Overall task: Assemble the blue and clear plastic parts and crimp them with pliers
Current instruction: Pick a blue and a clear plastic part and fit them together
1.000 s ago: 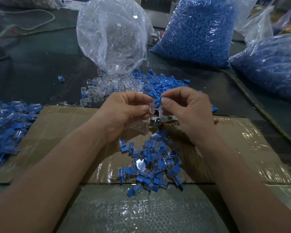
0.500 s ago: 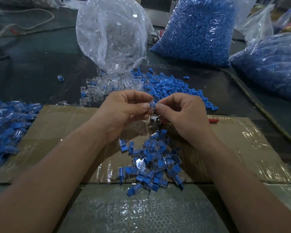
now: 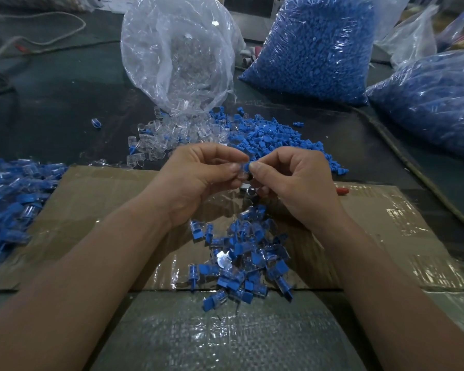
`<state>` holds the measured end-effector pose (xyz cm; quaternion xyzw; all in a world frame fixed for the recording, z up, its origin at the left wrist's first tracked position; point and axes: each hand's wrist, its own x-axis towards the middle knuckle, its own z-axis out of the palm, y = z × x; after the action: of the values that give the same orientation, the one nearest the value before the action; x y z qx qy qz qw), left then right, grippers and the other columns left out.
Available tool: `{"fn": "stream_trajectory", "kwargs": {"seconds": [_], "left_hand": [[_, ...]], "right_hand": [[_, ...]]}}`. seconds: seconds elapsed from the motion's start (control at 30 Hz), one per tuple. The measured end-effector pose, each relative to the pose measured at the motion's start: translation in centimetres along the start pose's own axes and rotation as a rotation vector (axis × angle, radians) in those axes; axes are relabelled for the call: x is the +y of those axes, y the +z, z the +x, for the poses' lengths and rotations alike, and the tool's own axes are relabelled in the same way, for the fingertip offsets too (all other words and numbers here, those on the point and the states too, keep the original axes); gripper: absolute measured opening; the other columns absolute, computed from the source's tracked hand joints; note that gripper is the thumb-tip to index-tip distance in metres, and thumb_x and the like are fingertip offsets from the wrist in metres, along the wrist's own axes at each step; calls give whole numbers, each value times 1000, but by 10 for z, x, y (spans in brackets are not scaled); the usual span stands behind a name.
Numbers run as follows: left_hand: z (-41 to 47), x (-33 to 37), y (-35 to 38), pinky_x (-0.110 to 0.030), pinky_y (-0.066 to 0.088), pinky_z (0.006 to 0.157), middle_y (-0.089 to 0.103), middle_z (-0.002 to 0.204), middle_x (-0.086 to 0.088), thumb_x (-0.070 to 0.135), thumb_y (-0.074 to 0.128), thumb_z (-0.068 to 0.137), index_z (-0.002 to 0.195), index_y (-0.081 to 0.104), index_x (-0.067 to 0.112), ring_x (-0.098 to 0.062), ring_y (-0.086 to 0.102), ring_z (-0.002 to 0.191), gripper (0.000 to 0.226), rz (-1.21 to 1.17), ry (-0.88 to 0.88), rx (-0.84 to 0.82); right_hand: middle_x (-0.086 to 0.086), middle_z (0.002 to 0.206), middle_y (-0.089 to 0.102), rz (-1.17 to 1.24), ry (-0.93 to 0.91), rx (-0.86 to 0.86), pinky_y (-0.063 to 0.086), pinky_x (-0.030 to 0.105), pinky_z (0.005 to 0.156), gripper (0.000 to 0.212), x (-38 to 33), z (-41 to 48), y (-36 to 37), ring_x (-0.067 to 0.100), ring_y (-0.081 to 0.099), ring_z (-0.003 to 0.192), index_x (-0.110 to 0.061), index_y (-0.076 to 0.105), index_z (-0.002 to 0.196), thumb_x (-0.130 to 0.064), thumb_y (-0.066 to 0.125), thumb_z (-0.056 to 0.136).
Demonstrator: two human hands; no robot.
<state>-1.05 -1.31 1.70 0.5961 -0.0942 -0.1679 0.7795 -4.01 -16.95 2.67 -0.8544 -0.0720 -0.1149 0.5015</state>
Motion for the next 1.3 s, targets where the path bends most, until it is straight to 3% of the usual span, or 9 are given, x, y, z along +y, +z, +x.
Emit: {"fn": "stream_trajectory", "kwargs": {"seconds": [0.17,0.33,0.47,0.7,0.83,0.93,1.03,1.13,1.3], "left_hand": [[1,0,0,-16,53,57,68,68,-5,3,61,60,78,67,5,-11,65,61,19,3,-3,-2],[2,0,-1,-17,53,56,67,65,-3,2,61,61,79,59,3,-11,65,59,18,-51,-22,4],[1,0,0,-17,53,55,66,61,-3,1,61,61,75,58,3,-11,65,57,15,-69,-4,-1],[0,3,-1,-18,53,52,68,66,-9,-12,56,72,79,61,0,-16,67,59,16,11,15,-19],[-3,1,2,-21,55,53,70,67,-9,8,68,61,79,61,5,-19,68,60,19,156,56,4],[-3,0,3,-22,55,51,69,64,-9,9,68,62,77,61,5,-18,67,56,17,199,62,26],[-3,2,1,-20,52,47,67,60,-8,8,67,61,73,62,5,-17,65,51,14,182,54,25],[-3,3,1,-19,51,45,67,58,-7,9,66,56,71,61,6,-16,64,49,15,177,37,12],[-3,5,1,-19,49,43,66,58,-8,7,66,54,70,60,6,-16,63,48,17,131,-12,-23]], "right_hand": [[-7,67,65,17,-47,6,53,23,62,12,1,0,1,5,61,62,-27,62,72,-19,69,79],[-14,93,65,111,-56,-92,52,18,77,25,-1,0,1,1,64,88,-34,60,97,-14,64,83],[-15,85,66,192,-60,-157,51,13,73,29,-3,-1,1,-1,65,80,-27,61,104,-5,59,85],[-12,80,69,220,-73,-119,53,16,71,25,-3,-2,-2,7,68,78,-28,66,91,-4,60,83],[-11,81,68,161,-65,-129,54,19,72,21,-1,-1,-2,7,67,78,-29,65,86,-9,63,82],[-12,78,67,139,-77,-155,53,15,68,18,0,-1,-1,3,67,74,-28,64,84,-11,66,80],[-15,81,66,164,-101,-160,51,13,70,21,0,-1,-1,0,66,77,-28,64,89,-15,69,73],[-12,88,67,132,-165,-158,51,14,74,32,0,-2,1,3,66,82,-23,64,98,-2,69,74],[-13,86,66,94,-216,-111,50,13,74,34,2,-3,1,2,65,82,-24,64,97,-2,70,73]]}}
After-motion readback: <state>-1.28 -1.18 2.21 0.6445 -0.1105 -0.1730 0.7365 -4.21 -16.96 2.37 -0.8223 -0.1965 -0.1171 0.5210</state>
